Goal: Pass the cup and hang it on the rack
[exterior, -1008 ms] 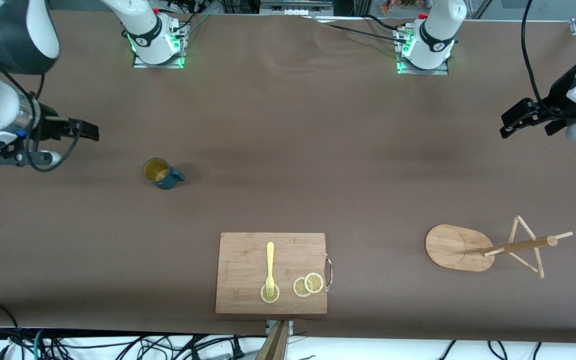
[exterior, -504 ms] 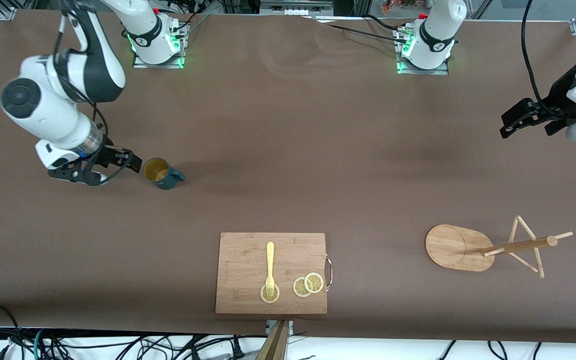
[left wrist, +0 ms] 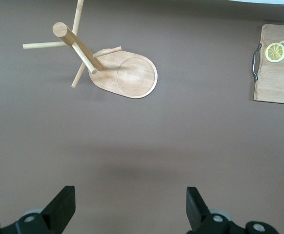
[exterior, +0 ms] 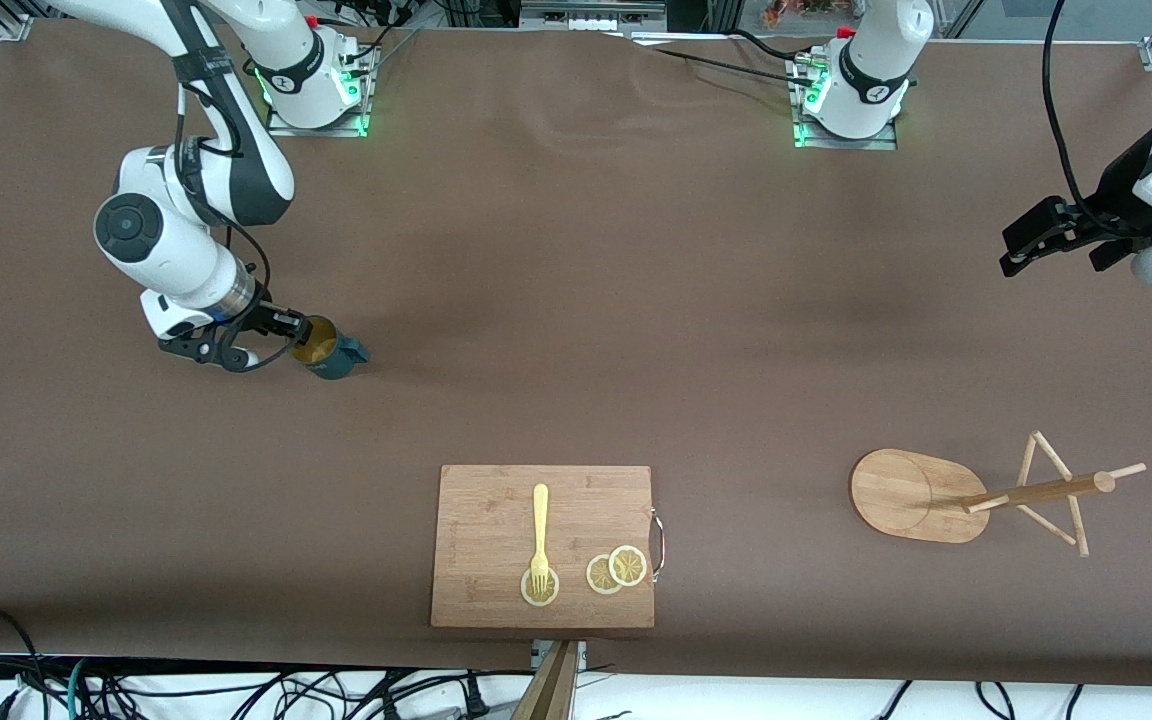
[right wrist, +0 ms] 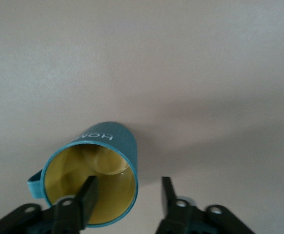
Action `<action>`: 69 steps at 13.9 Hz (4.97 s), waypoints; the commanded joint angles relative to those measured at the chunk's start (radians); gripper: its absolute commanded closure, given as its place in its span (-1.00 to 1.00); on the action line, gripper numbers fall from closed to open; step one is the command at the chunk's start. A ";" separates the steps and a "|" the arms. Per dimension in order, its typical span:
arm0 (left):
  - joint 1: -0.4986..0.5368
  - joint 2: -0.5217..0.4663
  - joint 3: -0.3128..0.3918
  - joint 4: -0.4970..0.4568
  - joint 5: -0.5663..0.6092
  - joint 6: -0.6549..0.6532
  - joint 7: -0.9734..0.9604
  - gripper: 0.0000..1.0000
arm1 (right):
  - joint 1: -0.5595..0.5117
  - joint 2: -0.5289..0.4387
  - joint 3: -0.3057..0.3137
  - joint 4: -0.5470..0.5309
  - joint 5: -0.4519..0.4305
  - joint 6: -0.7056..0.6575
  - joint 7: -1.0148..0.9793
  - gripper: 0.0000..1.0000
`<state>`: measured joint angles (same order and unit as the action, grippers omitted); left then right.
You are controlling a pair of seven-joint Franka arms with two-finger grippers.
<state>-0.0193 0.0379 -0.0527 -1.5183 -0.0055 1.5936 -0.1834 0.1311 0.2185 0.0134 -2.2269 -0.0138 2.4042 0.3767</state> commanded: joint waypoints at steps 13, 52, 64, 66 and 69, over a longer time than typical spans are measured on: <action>-0.004 0.002 0.002 0.010 0.001 -0.003 0.022 -1.00 | 0.106 0.082 0.082 0.292 0.001 -0.189 0.046 1.00; -0.019 0.342 -0.012 -0.347 -0.848 0.440 1.192 -1.00 | 0.492 0.046 -0.467 0.857 0.008 -0.982 -0.239 -1.00; -0.018 0.646 -0.117 -0.361 -1.220 0.520 1.994 -1.00 | 0.438 0.039 -0.691 0.793 0.161 -0.956 -0.723 -1.00; -0.016 0.652 -0.133 -0.361 -1.269 0.532 2.155 -1.00 | 0.328 0.007 -0.571 0.787 0.146 -0.990 -0.728 -1.00; -0.018 0.685 -0.142 -0.367 -1.384 0.534 2.467 -1.00 | -0.020 -0.126 -0.163 0.637 -0.027 -0.920 -0.725 -1.00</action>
<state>-0.0505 0.6985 -0.1762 -1.8886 -1.3178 2.1215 2.0805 0.3086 0.2187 -0.3776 -1.4550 0.0370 1.4299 -0.3338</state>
